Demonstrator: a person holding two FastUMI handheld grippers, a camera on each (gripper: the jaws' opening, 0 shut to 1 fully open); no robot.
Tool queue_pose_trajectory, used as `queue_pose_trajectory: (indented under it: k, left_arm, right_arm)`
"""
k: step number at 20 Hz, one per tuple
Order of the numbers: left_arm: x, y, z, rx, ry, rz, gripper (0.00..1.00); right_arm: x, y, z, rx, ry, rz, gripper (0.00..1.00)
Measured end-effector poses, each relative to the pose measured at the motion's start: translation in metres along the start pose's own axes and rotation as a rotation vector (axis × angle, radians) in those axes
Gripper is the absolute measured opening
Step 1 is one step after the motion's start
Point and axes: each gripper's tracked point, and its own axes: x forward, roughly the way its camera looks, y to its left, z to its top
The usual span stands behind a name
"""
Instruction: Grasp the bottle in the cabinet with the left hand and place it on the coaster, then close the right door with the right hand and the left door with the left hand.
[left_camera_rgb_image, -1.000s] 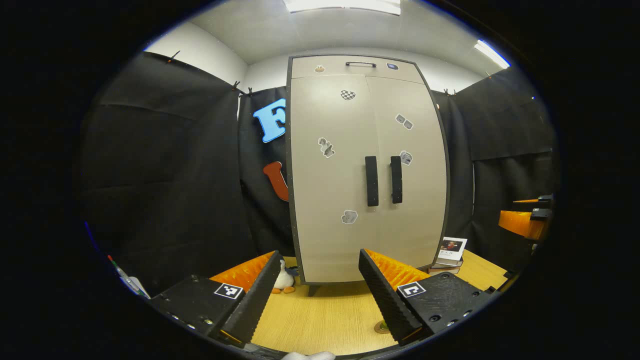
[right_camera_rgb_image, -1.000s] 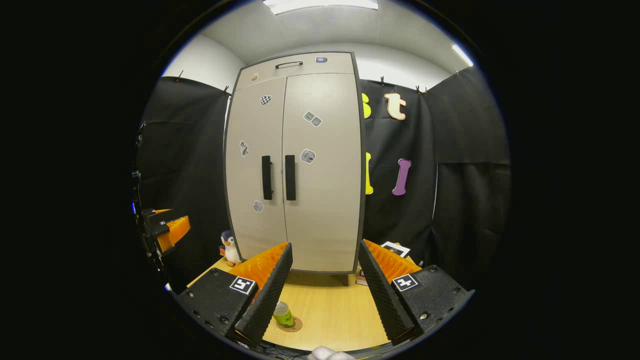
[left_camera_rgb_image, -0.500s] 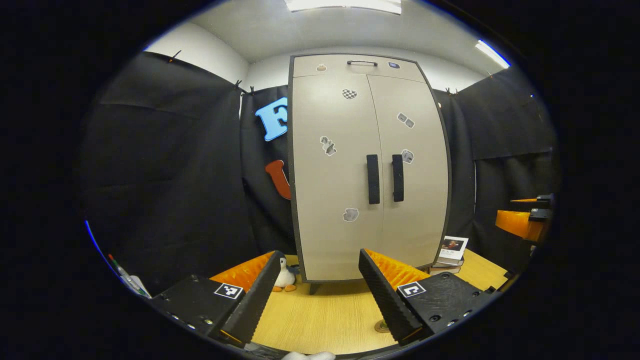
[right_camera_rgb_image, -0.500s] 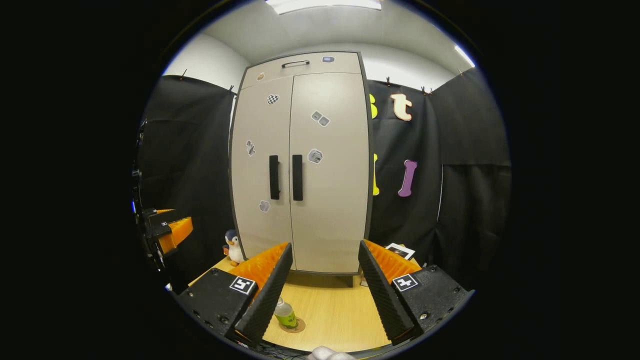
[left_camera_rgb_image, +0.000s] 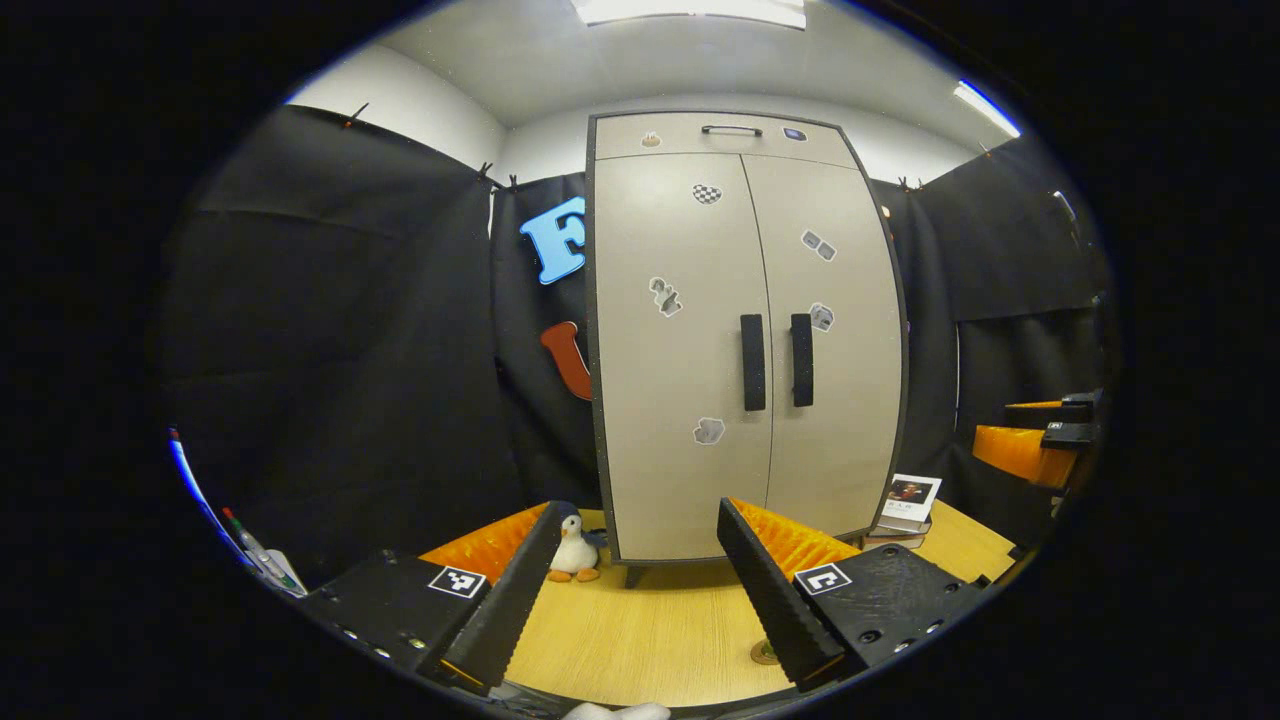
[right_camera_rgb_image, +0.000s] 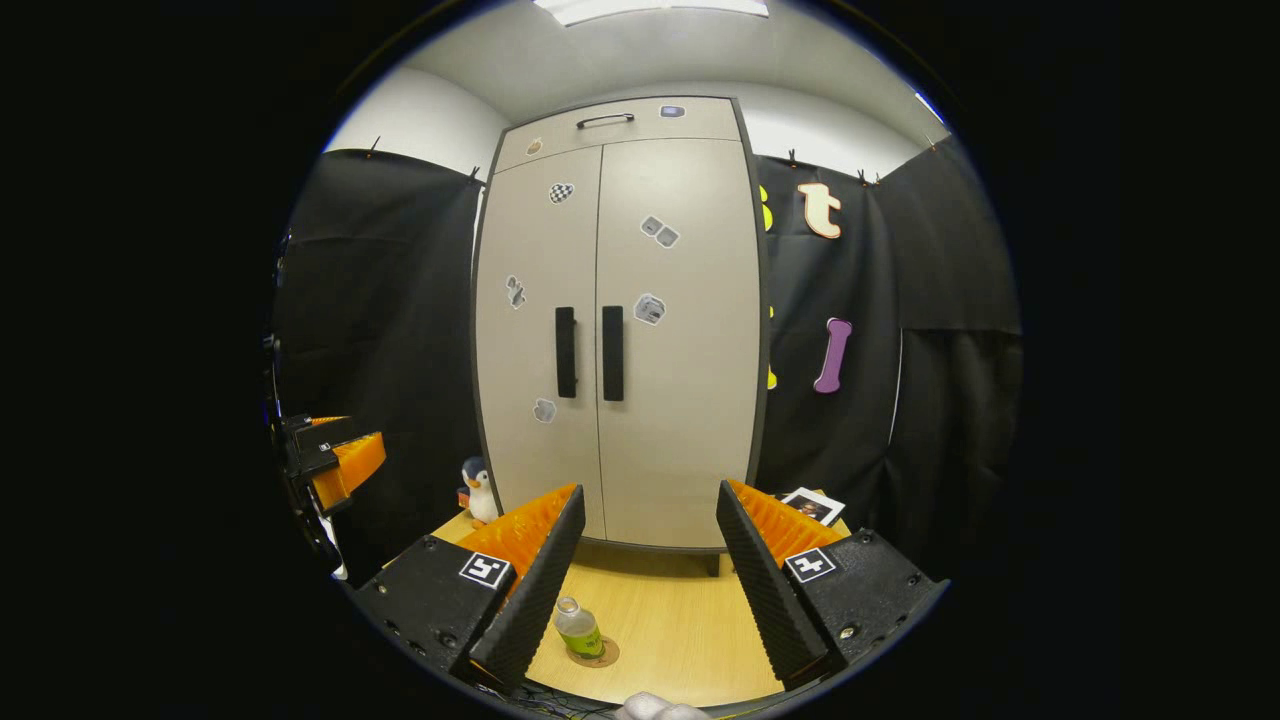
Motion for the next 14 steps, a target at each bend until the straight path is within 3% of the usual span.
queue_pose_trajectory:
  k: [14]
  left_arm:
    - [-0.011,-0.003,0.011,0.012,-0.021,0.004,0.96]
  right_arm:
    - [-0.011,-0.006,0.008,0.000,-0.026,-0.002,0.82]
